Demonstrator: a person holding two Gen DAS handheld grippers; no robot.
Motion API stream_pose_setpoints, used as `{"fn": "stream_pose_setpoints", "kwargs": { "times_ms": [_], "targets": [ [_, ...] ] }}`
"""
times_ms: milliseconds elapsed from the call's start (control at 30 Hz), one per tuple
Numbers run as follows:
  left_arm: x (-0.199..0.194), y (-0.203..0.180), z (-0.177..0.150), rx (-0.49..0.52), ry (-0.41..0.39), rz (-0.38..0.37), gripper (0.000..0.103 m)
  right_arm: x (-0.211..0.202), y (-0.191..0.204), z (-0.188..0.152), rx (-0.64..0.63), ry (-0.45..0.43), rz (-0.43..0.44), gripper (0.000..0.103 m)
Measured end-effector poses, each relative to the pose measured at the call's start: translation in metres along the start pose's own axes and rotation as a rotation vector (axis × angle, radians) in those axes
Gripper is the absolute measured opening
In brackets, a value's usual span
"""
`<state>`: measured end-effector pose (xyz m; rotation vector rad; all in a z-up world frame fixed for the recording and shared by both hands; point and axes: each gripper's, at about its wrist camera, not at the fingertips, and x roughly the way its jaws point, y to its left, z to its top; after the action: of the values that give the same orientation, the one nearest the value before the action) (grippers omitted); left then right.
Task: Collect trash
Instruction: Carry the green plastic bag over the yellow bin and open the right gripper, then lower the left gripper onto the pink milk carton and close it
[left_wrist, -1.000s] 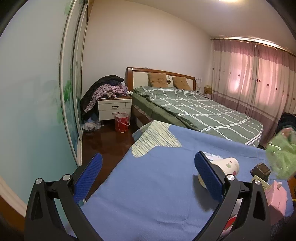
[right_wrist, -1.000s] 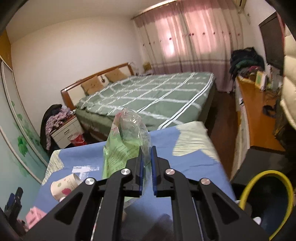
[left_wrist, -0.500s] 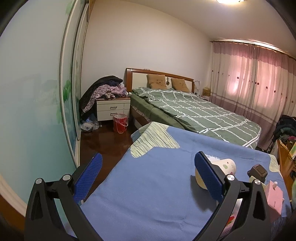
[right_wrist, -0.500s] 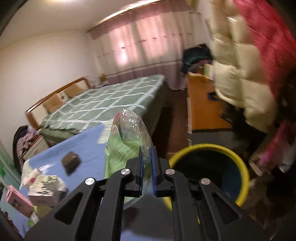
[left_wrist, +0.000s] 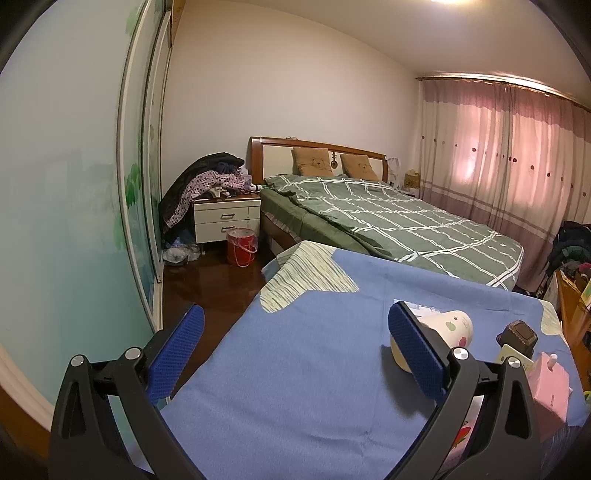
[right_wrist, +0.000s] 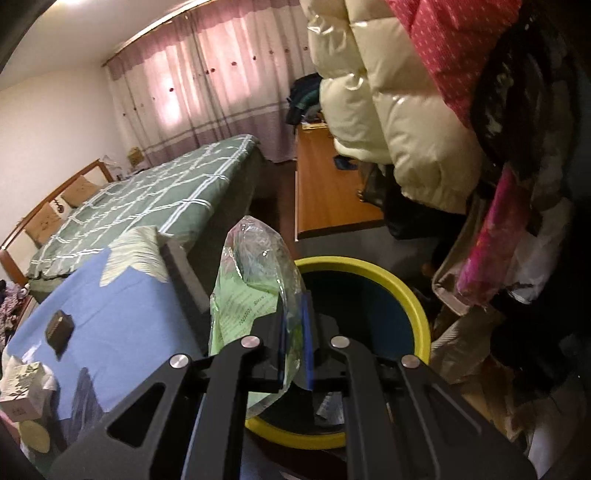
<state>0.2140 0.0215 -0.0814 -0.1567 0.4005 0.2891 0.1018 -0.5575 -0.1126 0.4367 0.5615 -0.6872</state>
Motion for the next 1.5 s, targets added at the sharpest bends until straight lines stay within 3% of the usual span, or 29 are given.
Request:
{"fn": "stream_pose_setpoints", "kwargs": {
  "times_ms": [633, 700, 767, 833, 1067, 1167, 1333, 1500],
  "targets": [
    [0.002, 0.002, -0.001, 0.001, 0.006, -0.009, 0.098, 0.010, -0.005, -0.004, 0.019, 0.004, -0.106, 0.009],
    [0.002, 0.002, -0.001, 0.001, 0.006, -0.009, 0.098, 0.010, -0.005, -0.006, 0.018, 0.003, -0.112, 0.020],
    [0.002, 0.002, -0.001, 0.001, 0.006, -0.009, 0.098, 0.006, -0.003, -0.007, 0.011, -0.014, -0.121, 0.043],
    [0.002, 0.002, -0.001, 0.001, 0.006, -0.009, 0.098, -0.001, 0.000, -0.009, -0.004, -0.036, -0.119, 0.048],
    [-0.001, 0.001, -0.001, -0.003, -0.009, -0.003, 0.098, -0.028, 0.023, -0.029, -0.067, -0.091, -0.016, 0.060],
    [-0.005, 0.004, 0.001, -0.016, -0.023, -0.004, 0.098, -0.040, 0.038, -0.034, -0.123, -0.153, -0.030, 0.070],
    [-0.017, 0.009, 0.002, -0.039, -0.039, 0.002, 0.098, -0.043, 0.046, -0.035, -0.149, -0.169, -0.029, 0.076],
    [-0.055, 0.003, -0.012, 0.006, -0.036, -0.094, 0.098, -0.037, 0.038, -0.032, -0.111, -0.134, -0.019, 0.076]
  ]
}}
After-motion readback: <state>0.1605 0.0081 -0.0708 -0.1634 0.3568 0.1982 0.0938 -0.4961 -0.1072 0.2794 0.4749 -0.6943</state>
